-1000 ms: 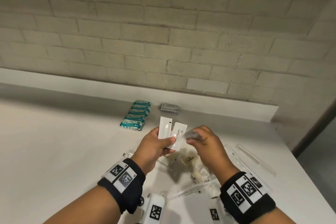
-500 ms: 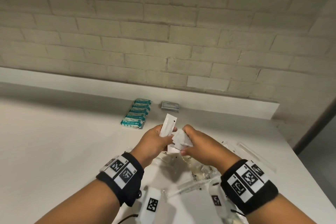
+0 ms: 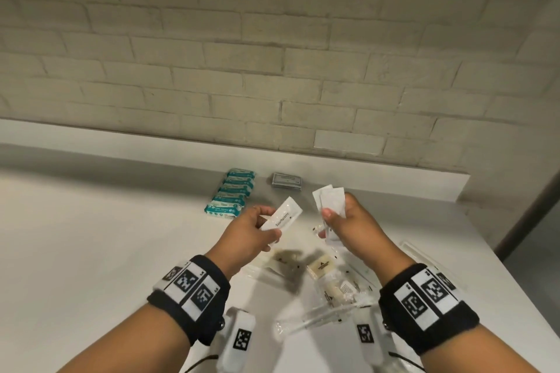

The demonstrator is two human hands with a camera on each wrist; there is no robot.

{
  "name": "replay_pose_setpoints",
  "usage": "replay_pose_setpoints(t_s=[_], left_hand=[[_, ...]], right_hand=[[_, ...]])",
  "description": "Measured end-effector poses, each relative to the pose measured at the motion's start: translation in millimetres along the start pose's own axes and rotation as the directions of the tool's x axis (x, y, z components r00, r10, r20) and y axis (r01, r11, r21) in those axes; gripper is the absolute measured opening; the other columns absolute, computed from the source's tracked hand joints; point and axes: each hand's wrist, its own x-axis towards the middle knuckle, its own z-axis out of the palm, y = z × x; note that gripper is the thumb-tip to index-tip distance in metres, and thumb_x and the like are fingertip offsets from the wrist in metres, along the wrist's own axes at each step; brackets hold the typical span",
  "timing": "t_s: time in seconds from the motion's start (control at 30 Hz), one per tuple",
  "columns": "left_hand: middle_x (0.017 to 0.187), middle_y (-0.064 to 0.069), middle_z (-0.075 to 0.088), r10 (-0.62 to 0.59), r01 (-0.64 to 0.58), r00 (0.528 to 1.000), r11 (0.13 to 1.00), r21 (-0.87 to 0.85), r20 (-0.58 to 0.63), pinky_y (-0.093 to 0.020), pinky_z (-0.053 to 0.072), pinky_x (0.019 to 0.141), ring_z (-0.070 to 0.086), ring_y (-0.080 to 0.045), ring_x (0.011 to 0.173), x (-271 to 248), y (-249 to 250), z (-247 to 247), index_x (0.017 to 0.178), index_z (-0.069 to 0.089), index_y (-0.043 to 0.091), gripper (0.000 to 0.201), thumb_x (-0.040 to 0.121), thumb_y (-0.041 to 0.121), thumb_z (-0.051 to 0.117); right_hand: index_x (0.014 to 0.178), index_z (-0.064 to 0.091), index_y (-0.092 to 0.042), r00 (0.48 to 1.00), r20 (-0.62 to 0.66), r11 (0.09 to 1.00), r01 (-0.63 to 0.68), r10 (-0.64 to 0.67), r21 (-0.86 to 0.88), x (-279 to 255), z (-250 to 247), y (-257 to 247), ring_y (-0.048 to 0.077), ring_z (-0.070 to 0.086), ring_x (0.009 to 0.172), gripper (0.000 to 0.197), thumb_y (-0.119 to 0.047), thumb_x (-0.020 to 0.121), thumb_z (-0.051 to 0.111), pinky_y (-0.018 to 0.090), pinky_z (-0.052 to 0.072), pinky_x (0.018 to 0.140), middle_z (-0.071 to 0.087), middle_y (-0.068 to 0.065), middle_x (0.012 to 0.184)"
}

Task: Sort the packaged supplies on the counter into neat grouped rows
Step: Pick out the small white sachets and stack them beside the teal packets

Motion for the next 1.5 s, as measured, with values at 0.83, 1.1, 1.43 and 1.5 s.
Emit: replay_pose_setpoints(t_s=[0.83, 1.1, 1.43, 1.5], left_hand=[[0.065, -0.009, 0.054, -0.035, 0.097, 0.990, 0.868, -0.488, 0.133, -0.026, 0.042, 0.046, 0.055, -0.017, 0.051, -1, 26, 14, 0.089, 0.054, 0.006, 0.009, 0.093, 0.000, 0.048], [0.062, -0.002, 0.052, -0.114, 0.212, 0.959, 0.898, -0.386, 0.261, -0.028, 0.036, 0.059, 0.049, -0.013, 0.062, -7, 32, 23, 0.085, 0.058, 0.014, 0.026, 0.086, -0.004, 0.039], [0.077, -0.008, 0.063, -0.137, 0.282, 0.940, 0.824, -0.491, 0.311, -0.030, 0.048, 0.064, 0.064, -0.019, 0.075, -4, 29, 20, 0.089, 0.063, 0.008, 0.016, 0.092, 0.008, 0.047], [0.072, -0.007, 0.062, -0.126, 0.248, 0.962, 0.773, -0.583, 0.242, -0.032, 0.049, 0.065, 0.064, -0.021, 0.069, -3, 27, 19, 0.083, 0.064, 0.011, 0.015, 0.093, 0.020, 0.056]], right_hand=[[0.139, -0.019, -0.058, 0.940, 0.260, 0.864, 0.313, -0.221, -0.395, -13, 36, -28, 0.012, 0.029, 0.136, 0.136, -0.042, 0.057, 0.088, 0.032, 0.033, 0.109, 0.022, -0.008, 0.148], [0.148, -0.012, -0.045, 0.856, 0.356, 0.665, 0.515, -0.374, -0.541, -14, 40, -39, 0.012, 0.025, 0.132, 0.112, -0.025, 0.074, 0.070, 0.027, 0.029, 0.111, 0.030, -0.006, 0.132], [0.145, -0.011, -0.053, 0.838, 0.377, 0.635, 0.545, -0.394, -0.548, -11, 41, -40, 0.011, 0.021, 0.141, 0.120, -0.038, 0.067, 0.080, 0.026, 0.019, 0.116, 0.024, -0.011, 0.150], [0.144, -0.007, -0.055, 0.886, 0.349, 0.791, 0.439, -0.304, -0.427, -11, 39, -39, 0.007, 0.025, 0.138, 0.126, -0.035, 0.062, 0.086, 0.025, 0.032, 0.111, 0.013, -0.018, 0.153]])
